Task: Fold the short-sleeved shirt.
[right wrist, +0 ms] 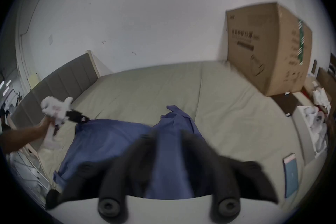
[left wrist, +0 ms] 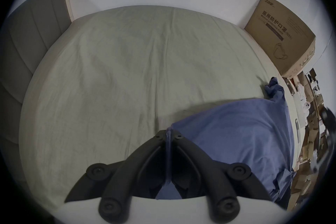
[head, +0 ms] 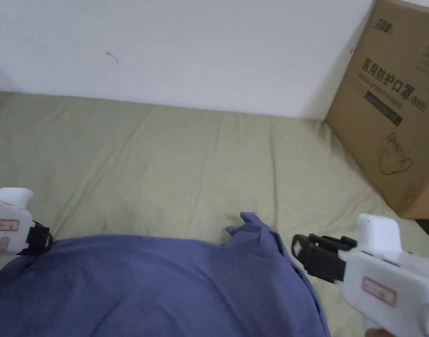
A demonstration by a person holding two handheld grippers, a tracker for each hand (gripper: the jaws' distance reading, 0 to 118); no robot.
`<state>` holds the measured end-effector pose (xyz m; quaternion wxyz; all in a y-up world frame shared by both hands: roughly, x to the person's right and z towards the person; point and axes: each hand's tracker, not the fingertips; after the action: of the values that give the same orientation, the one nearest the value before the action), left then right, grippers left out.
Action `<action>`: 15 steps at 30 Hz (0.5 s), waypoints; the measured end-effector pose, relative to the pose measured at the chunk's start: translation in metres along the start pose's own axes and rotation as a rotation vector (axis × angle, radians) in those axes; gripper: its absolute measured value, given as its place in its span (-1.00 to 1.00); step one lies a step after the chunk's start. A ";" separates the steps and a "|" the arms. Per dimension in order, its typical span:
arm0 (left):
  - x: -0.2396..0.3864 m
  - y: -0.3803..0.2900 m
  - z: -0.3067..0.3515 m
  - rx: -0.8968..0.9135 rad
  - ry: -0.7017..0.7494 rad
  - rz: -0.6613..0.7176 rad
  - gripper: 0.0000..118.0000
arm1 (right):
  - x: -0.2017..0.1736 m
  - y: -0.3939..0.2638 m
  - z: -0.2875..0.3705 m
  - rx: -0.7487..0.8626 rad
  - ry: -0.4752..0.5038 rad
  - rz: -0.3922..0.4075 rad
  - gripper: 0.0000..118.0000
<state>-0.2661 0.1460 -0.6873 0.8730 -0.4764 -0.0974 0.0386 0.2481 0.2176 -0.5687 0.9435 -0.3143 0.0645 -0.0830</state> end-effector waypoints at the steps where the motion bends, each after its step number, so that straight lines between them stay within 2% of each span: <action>1: -0.001 -0.002 0.001 0.002 -0.006 -0.004 -0.94 | 0.010 0.012 -0.034 -0.082 0.023 -0.013 0.69; 2: -0.001 -0.003 0.002 0.001 -0.022 -0.009 -0.94 | 0.016 0.019 -0.064 -0.134 0.029 -0.026 0.69; 3: -0.001 -0.006 0.004 0.002 -0.027 -0.009 -0.94 | 0.025 0.023 -0.093 -0.128 -0.008 -0.008 0.69; 5: -0.003 -0.010 0.006 0.006 -0.031 -0.001 -0.94 | 0.033 0.033 -0.143 -0.267 -0.028 0.033 0.69; 7: -0.006 -0.014 0.007 0.006 -0.057 -0.001 -0.94 | 0.040 0.033 -0.177 -0.294 -0.074 0.000 0.69; 8: -0.006 -0.016 0.008 0.008 -0.054 -0.005 -0.94 | 0.045 0.033 -0.191 -0.324 -0.056 -0.029 0.69; 10: -0.010 -0.017 0.007 0.001 -0.076 0.004 -0.94 | 0.050 0.029 -0.207 -0.405 -0.030 -0.072 0.69; 15: -0.016 -0.019 0.011 -0.009 -0.071 -0.013 -0.94 | 0.056 0.017 -0.190 -0.457 0.005 -0.063 0.69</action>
<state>-0.2848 0.1418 -0.6679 0.8671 -0.4779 -0.1315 0.0491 0.2712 0.1090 -0.7340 0.8445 -0.5215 0.0742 -0.0967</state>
